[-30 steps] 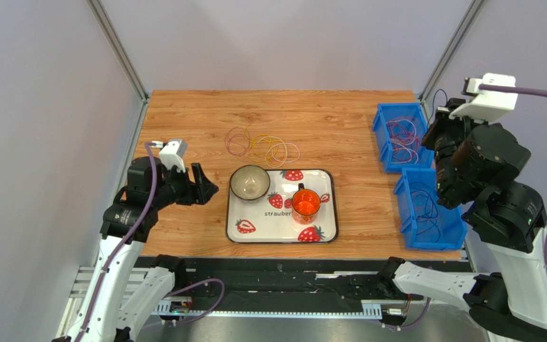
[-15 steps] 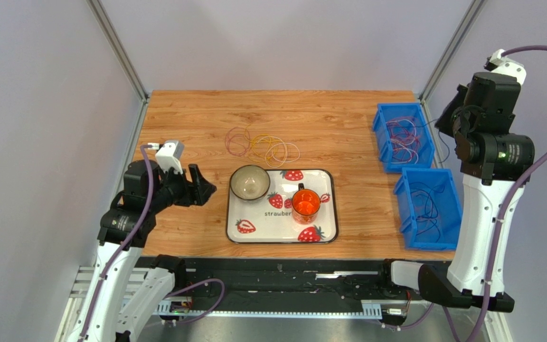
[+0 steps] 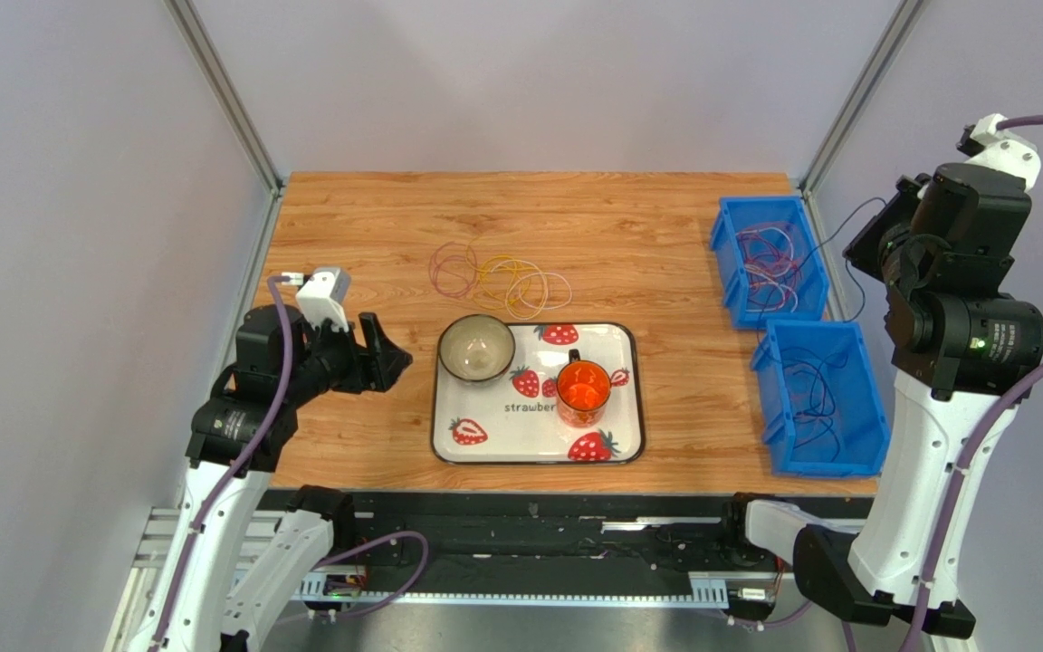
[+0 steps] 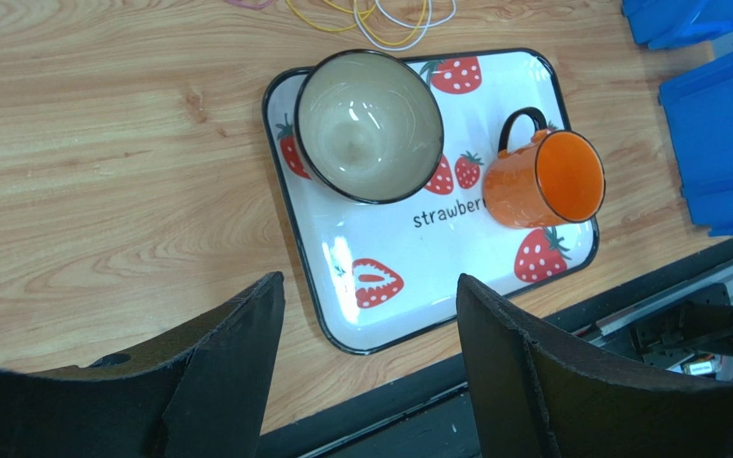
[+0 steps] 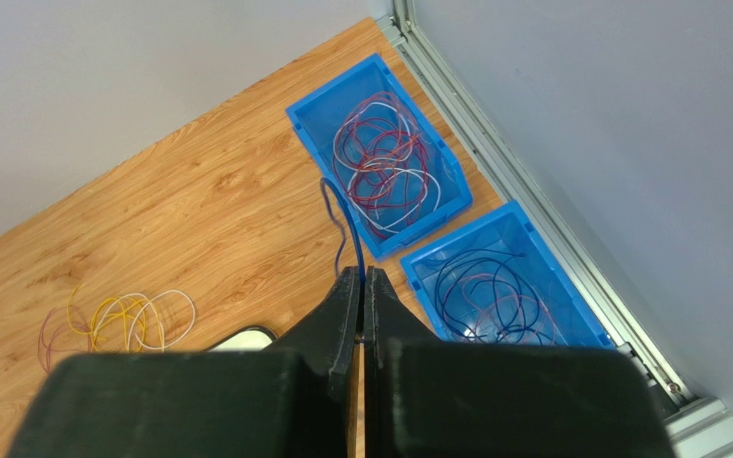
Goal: Untangle the cables
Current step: Place the cable in the bin.
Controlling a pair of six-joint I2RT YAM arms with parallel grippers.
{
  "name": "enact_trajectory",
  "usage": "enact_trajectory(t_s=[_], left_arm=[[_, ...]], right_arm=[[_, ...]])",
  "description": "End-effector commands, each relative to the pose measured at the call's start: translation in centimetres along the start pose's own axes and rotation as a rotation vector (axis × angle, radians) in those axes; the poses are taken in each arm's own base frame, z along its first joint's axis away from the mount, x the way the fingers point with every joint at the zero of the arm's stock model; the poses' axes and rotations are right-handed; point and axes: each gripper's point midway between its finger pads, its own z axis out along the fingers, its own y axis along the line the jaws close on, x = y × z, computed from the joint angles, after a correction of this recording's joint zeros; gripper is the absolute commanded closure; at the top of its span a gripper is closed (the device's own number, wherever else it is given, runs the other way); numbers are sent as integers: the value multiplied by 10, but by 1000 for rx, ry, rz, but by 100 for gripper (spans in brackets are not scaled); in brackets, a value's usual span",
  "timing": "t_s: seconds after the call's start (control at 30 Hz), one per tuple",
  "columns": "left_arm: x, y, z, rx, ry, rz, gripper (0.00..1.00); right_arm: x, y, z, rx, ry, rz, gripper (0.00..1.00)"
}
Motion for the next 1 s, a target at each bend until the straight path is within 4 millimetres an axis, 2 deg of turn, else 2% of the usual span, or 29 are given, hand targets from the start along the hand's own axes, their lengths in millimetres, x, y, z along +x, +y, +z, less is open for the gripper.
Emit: enact_trajectory(t_s=[0.0, 0.2, 0.4, 0.57, 0.6, 0.63, 0.7, 0.73, 0.8, 0.83, 0.97], left_arm=[[-4, 2, 5, -2, -15, 12, 26], [-4, 3, 7, -10, -5, 9, 27], [-3, 6, 8, -22, -1, 7, 27], [-3, 8, 10, -33, 4, 3, 27], [-2, 9, 10, -36, 8, 0, 28], [-2, 9, 11, -39, 10, -1, 28], [-1, 10, 12, -41, 15, -4, 28], [-1, 10, 13, -43, 18, -5, 28], [0, 11, 13, -45, 22, -7, 29], [-1, 11, 13, -49, 19, -6, 29], [-1, 12, 12, -54, 16, -7, 29]], right_arm=[[-14, -8, -10, 32, -64, 21, 100], [-28, -6, -21, 15, -108, 36, 100], [-35, -15, -38, 34, -158, 30, 100], [-23, -27, -36, 83, -151, 11, 100], [-5, -31, -22, 108, -101, -6, 100], [1, -34, -27, 104, -111, 1, 100], [18, -36, -14, 105, -101, 22, 100], [46, -42, -3, 126, -49, 19, 100], [61, -45, 9, 137, -49, 40, 100], [83, -51, 22, 163, -2, 28, 100], [90, -55, 31, 172, 2, 43, 100]])
